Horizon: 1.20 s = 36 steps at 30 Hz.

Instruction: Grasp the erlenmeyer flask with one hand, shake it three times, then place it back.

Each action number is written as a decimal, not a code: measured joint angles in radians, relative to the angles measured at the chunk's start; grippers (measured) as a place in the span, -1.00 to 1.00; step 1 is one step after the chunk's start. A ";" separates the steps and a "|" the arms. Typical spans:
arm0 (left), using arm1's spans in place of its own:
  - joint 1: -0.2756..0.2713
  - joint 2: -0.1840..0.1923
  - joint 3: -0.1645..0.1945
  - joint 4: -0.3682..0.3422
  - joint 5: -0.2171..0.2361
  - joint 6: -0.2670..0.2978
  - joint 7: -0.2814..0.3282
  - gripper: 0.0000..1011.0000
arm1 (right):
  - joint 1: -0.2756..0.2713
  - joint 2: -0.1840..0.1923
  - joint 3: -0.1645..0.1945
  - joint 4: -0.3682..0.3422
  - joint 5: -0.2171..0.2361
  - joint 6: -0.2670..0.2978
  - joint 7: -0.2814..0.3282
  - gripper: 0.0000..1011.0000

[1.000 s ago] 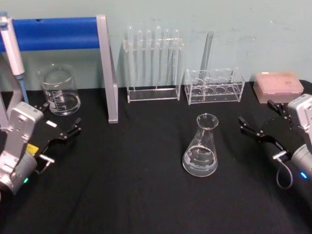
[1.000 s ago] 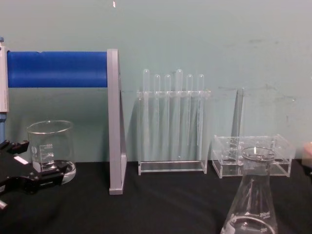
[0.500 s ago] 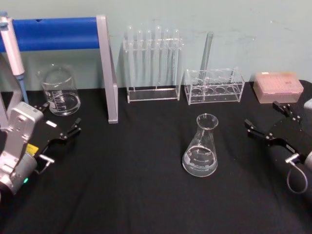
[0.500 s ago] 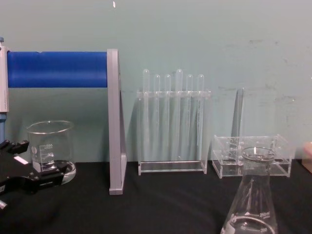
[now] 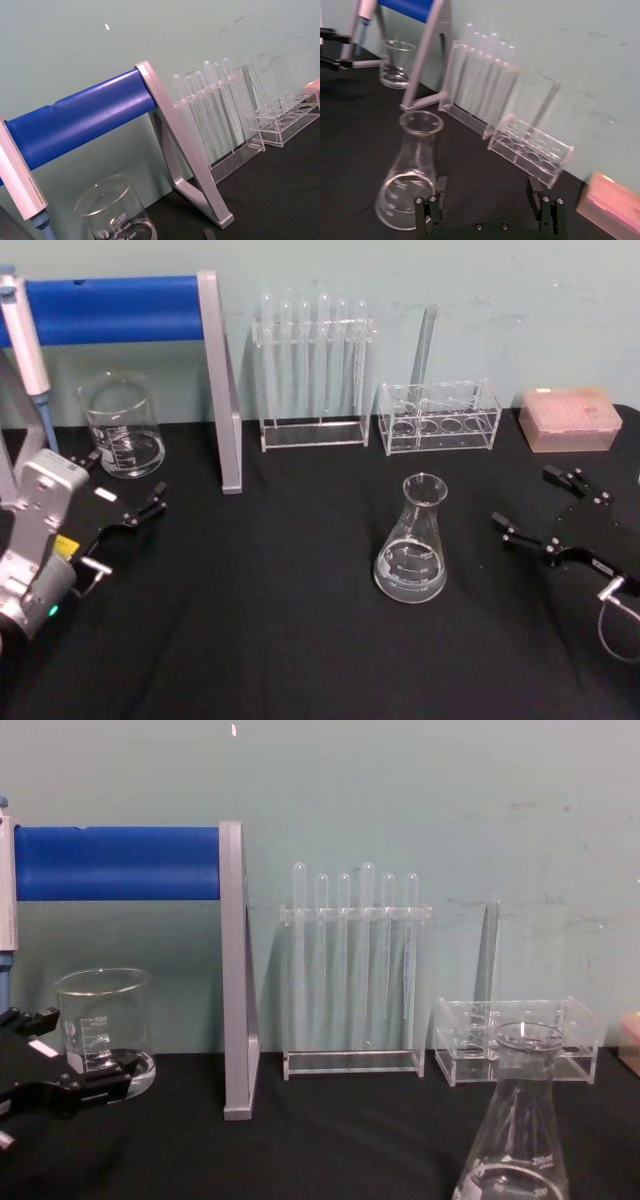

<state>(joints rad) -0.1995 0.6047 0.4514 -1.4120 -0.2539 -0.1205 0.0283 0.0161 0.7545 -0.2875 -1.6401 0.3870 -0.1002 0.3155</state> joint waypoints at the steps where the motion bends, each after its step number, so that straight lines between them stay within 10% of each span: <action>1: 0.000 0.000 0.000 0.000 0.000 0.000 0.000 0.98 | 0.000 0.001 0.000 0.000 0.001 -0.001 0.009 0.98; 36: 0.000 0.000 0.000 0.000 0.000 0.000 0.000 0.98 | 0.116 -0.071 -0.049 0.036 0.014 0.115 0.253 0.98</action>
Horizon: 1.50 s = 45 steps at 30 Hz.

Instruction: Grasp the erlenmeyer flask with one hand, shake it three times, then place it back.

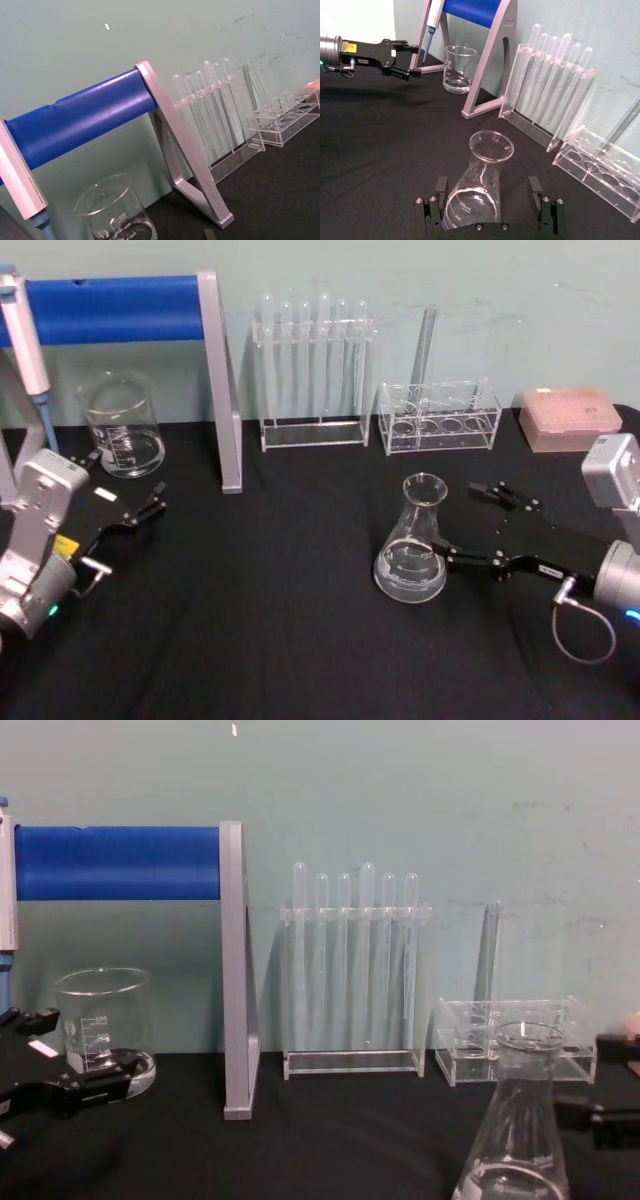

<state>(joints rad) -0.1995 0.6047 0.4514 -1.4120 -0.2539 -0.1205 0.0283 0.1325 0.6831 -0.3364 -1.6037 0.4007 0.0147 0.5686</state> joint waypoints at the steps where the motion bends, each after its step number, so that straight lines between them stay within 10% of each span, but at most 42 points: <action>1: 0.000 0.000 0.000 0.000 0.000 0.000 0.000 0.98 | 0.007 -0.005 -0.004 0.005 0.001 0.009 0.002 0.98; 45: 0.000 0.000 0.000 0.000 0.000 0.000 0.000 0.98 | 0.180 -0.079 -0.113 0.109 -0.008 0.127 0.012 0.98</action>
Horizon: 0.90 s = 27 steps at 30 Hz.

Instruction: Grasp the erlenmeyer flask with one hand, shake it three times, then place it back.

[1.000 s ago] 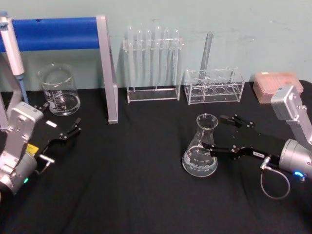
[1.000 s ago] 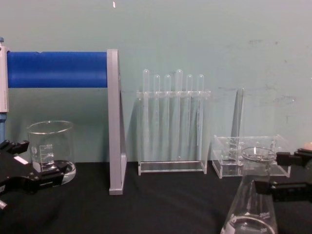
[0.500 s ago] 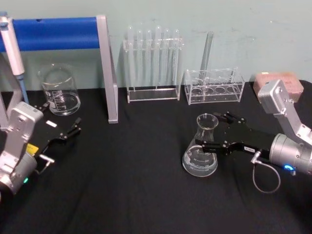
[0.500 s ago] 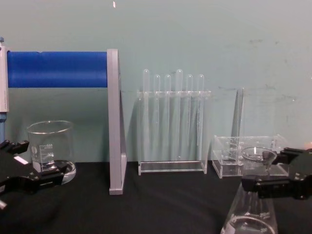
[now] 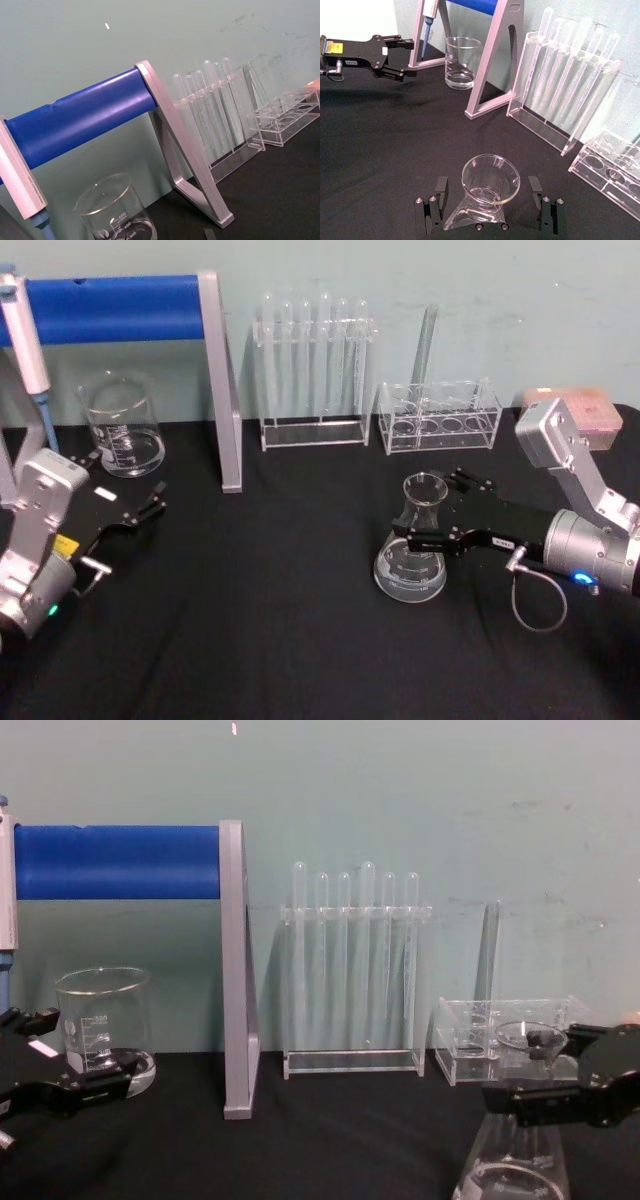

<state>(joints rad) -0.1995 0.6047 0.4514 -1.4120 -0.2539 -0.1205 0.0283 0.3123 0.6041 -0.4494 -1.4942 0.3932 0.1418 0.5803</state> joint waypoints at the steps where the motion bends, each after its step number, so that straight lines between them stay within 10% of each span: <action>1: 0.000 0.000 0.000 0.000 0.000 0.000 0.000 0.98 | 0.002 -0.001 -0.002 0.001 0.000 0.001 0.000 0.98; 27: 0.000 0.000 0.000 0.000 0.000 0.000 0.000 0.98 | 0.015 -0.008 -0.011 0.012 -0.002 -0.007 -0.003 0.98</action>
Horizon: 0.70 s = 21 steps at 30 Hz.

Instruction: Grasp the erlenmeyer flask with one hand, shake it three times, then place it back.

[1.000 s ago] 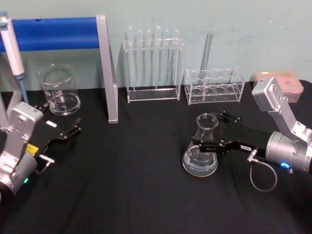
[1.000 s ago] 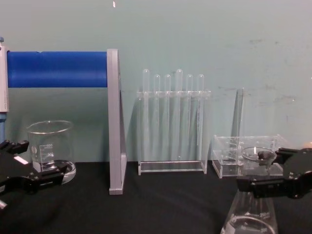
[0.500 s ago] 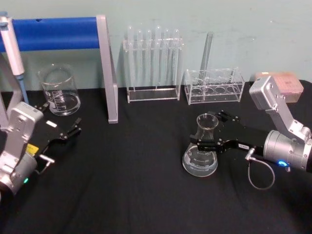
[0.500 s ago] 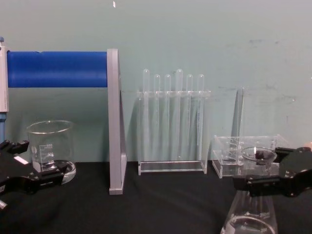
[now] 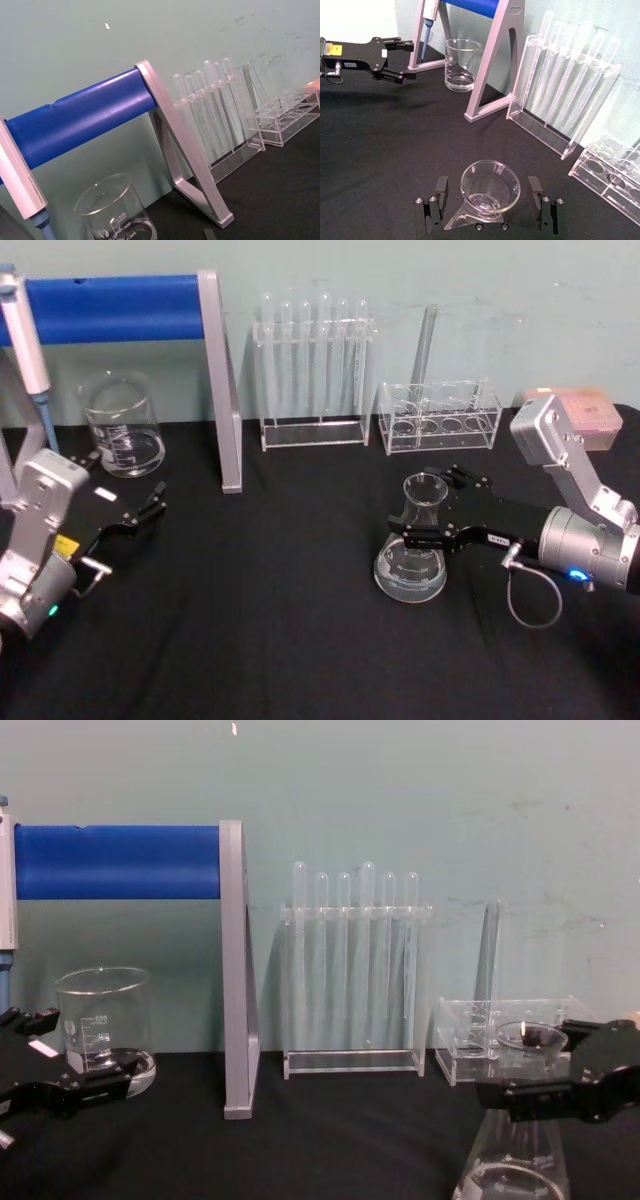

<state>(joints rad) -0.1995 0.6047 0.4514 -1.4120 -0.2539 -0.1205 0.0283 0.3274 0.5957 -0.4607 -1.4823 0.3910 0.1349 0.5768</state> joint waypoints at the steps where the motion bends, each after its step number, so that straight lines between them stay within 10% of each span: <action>1: 0.000 0.000 0.000 0.000 0.000 0.000 0.000 0.98 | 0.000 0.000 0.000 0.000 0.000 0.000 0.000 0.98; 21: 0.000 0.000 0.000 0.000 0.000 0.000 0.000 0.98 | -0.001 0.001 0.002 -0.001 0.001 0.000 0.000 -0.04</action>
<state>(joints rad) -0.1995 0.6047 0.4514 -1.4119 -0.2539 -0.1205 0.0283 0.3265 0.5966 -0.4592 -1.4835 0.3915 0.1353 0.5769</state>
